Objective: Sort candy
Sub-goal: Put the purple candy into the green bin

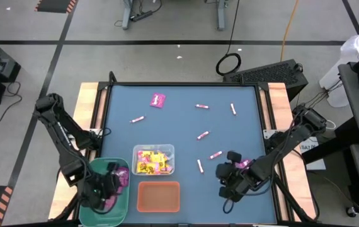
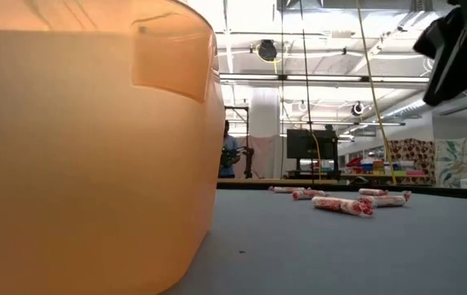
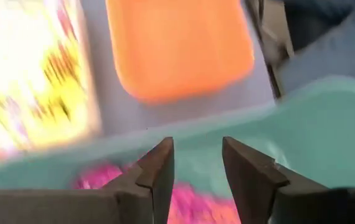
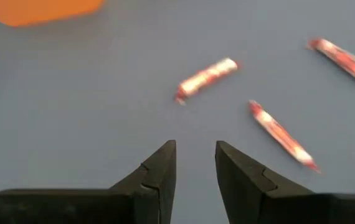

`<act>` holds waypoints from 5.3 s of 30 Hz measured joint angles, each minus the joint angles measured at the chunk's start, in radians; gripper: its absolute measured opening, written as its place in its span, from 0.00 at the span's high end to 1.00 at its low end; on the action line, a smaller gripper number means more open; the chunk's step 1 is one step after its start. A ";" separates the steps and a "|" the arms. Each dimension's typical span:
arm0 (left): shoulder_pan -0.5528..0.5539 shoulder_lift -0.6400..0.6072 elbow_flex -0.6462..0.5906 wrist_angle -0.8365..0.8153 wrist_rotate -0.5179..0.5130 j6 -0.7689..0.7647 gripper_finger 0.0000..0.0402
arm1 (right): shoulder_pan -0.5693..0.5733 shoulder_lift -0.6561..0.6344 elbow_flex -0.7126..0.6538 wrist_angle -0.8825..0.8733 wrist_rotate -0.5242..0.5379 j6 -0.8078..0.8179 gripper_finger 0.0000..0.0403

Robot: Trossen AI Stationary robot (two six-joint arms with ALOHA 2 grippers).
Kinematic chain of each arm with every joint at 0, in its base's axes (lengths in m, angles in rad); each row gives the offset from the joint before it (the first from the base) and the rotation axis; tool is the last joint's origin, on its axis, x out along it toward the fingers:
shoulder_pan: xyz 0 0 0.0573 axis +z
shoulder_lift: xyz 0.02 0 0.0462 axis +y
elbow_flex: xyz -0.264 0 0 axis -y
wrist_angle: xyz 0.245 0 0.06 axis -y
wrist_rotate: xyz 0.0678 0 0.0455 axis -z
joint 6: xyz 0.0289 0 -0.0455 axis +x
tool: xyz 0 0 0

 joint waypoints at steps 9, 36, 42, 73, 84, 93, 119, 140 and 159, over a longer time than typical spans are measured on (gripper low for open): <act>0.146 0.000 -0.022 0.432 -0.529 0.646 0.65 | 0.032 -0.001 0.052 -0.257 -0.174 0.173 0.64; 0.560 0.303 -0.030 0.926 -0.247 0.859 0.65 | 0.239 0.000 -0.230 -0.116 -0.210 0.404 0.55; 0.566 0.308 -0.030 0.997 -0.242 0.878 0.65 | 0.239 0.000 -0.269 -0.105 -0.210 0.408 0.55; 0.565 0.307 -0.030 1.142 -0.097 0.877 0.65 | 0.203 0.001 -0.035 -0.181 -0.014 0.219 1.00; 0.563 0.307 -0.030 1.204 0.021 0.897 0.65 | 0.124 0.001 0.206 -0.170 0.321 -0.132 1.00; 0.563 0.307 -0.029 1.234 0.030 0.899 0.64 | 0.051 0.000 0.234 -0.025 0.473 -0.316 1.00; 0.606 0.409 0.008 1.325 -0.029 0.976 0.55 | -0.007 0.000 0.234 0.161 0.471 -0.491 1.00; 0.612 0.374 0.007 1.313 -0.084 0.948 0.99 | 0.012 0.014 0.234 0.038 0.444 -0.302 0.87; 0.610 0.022 -0.045 0.873 -0.087 0.924 1.00 | 0.045 0.189 0.234 -0.042 0.403 -0.124 0.77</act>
